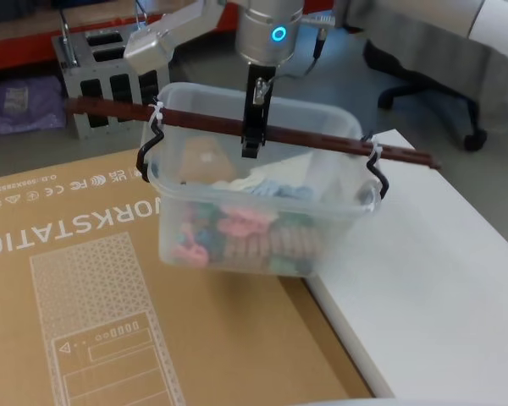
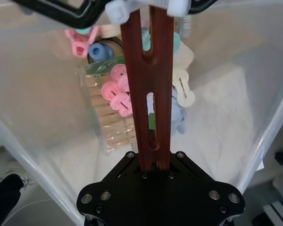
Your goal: Use one hand to grasp the basket and place it at the designated location.
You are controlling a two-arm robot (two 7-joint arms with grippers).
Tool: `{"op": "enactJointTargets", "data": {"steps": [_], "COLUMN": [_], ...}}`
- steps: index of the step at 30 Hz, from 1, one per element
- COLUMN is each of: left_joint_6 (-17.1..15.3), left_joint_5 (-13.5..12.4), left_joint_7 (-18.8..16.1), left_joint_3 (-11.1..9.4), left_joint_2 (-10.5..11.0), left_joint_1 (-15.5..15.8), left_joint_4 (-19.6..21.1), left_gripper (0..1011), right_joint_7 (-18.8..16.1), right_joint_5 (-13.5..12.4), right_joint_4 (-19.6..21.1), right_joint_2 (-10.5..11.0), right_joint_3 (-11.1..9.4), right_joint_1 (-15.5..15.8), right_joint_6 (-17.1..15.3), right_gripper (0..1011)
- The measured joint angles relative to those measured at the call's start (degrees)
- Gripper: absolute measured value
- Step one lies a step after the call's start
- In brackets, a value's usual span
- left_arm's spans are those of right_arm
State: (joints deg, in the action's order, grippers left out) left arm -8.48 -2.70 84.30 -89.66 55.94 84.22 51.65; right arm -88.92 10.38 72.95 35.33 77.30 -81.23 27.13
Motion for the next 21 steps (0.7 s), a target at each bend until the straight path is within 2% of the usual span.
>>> {"op": "enactJointTargets", "data": {"steps": [21], "left_joint_6": [0.0], "left_joint_5": [0.0], "left_joint_7": [0.0], "left_joint_3": [0.0], "left_joint_2": [0.0], "left_joint_1": [0.0], "left_joint_4": [0.02], "left_gripper": [0], "right_joint_7": [1.69], "right_joint_5": [1.26], "right_joint_4": [1.06], "right_joint_2": [-2.19], "right_joint_3": [3.94], "right_joint_1": [-0.24], "right_joint_6": [2.02], "right_gripper": [1]}}
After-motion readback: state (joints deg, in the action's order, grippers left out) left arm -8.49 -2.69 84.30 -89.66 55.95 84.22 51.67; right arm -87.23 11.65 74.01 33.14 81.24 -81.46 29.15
